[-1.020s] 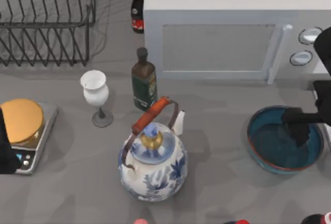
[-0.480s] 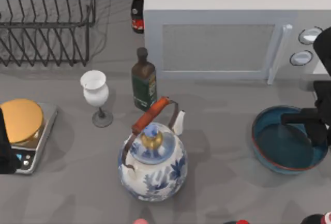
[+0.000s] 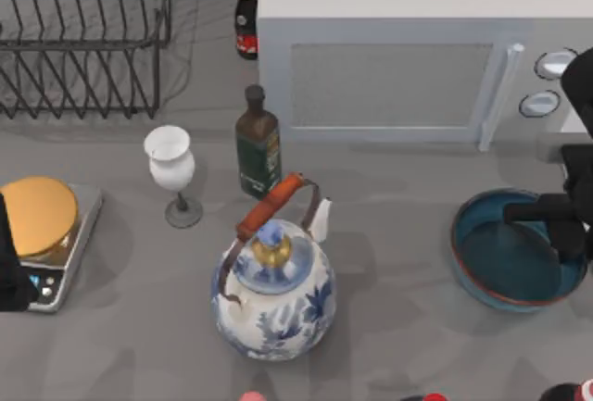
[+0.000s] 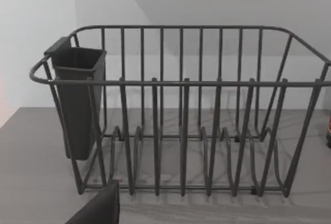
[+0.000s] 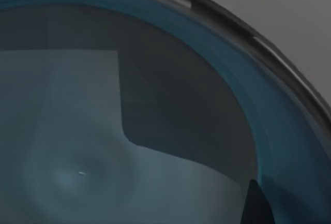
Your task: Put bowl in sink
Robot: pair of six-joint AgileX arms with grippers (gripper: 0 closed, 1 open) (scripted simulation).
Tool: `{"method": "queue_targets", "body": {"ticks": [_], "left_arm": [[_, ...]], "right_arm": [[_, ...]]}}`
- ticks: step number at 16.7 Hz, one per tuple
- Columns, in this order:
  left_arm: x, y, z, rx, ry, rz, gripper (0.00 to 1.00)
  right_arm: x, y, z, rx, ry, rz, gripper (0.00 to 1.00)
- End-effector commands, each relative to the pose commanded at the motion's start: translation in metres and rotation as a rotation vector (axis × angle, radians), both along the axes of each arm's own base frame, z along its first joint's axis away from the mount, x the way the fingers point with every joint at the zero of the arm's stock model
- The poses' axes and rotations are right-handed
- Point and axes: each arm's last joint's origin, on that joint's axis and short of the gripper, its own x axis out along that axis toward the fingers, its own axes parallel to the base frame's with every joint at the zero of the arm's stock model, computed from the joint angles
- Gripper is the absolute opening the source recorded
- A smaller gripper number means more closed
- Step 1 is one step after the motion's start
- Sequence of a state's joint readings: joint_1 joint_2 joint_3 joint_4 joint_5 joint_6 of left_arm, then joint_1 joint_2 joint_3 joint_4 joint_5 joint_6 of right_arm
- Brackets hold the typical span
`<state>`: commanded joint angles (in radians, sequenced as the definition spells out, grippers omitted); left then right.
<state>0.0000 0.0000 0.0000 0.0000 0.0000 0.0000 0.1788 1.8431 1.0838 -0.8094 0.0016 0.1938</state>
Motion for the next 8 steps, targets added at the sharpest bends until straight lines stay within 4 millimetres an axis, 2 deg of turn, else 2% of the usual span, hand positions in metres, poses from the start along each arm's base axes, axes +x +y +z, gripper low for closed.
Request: {"method": "queue_targets", "body": {"ticks": [2,4,8], "left_arm": [[0.0,0.0,0.0,0.0,0.0,0.0,1.0],[0.0,0.0,0.0,0.0,0.0,0.0,1.0],[0.0,0.0,0.0,0.0,0.0,0.0,1.0]], "right_arm": [[0.002,0.001,0.004,0.0,-0.001,0.003,0.0],[0.006,0.002,0.018,0.0,-0.003,0.006,0.0],[0.009,0.002,0.068,-0.007,0.032,0.002,0.0]]}}
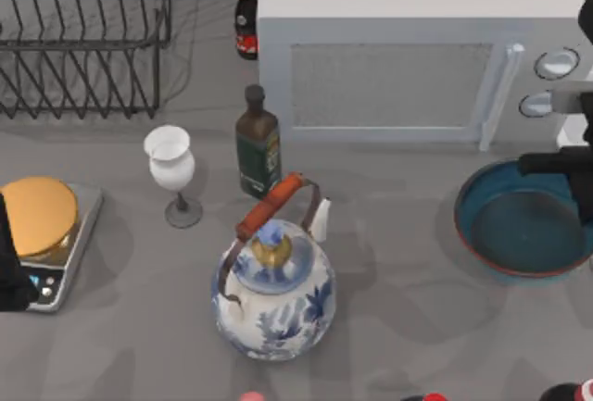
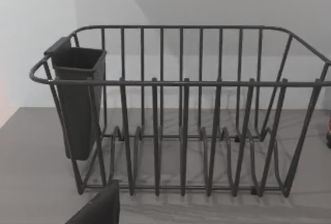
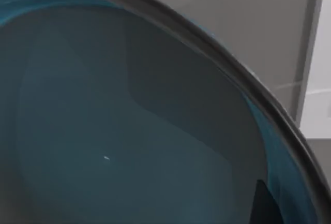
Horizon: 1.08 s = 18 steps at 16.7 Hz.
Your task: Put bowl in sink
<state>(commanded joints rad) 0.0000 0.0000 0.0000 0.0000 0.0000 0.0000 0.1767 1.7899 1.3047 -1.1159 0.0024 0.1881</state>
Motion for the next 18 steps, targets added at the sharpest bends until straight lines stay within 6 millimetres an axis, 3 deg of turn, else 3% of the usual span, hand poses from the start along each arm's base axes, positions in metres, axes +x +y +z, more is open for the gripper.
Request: {"method": "queue_targets", "body": {"ticks": [4,7,13,15,18], "left_arm": [[0.0,0.0,0.0,0.0,0.0,0.0,1.0],[0.0,0.0,0.0,0.0,0.0,0.0,1.0],[0.0,0.0,0.0,0.0,0.0,0.0,1.0],[0.0,0.0,0.0,0.0,0.0,0.0,1.0],[0.0,0.0,0.0,0.0,0.0,0.0,1.0]], "right_arm": [[-0.005,-0.001,0.06,0.002,-0.008,-0.003,0.0],[-0.009,-0.002,0.082,0.007,-0.031,-0.002,0.0],[-0.008,-0.003,0.08,0.011,-0.032,-0.004,0.0],[-0.006,-0.016,0.077,0.031,-0.058,-0.027,0.0],[-0.001,-0.052,0.067,0.076,-0.145,-0.092,0.0]]}}
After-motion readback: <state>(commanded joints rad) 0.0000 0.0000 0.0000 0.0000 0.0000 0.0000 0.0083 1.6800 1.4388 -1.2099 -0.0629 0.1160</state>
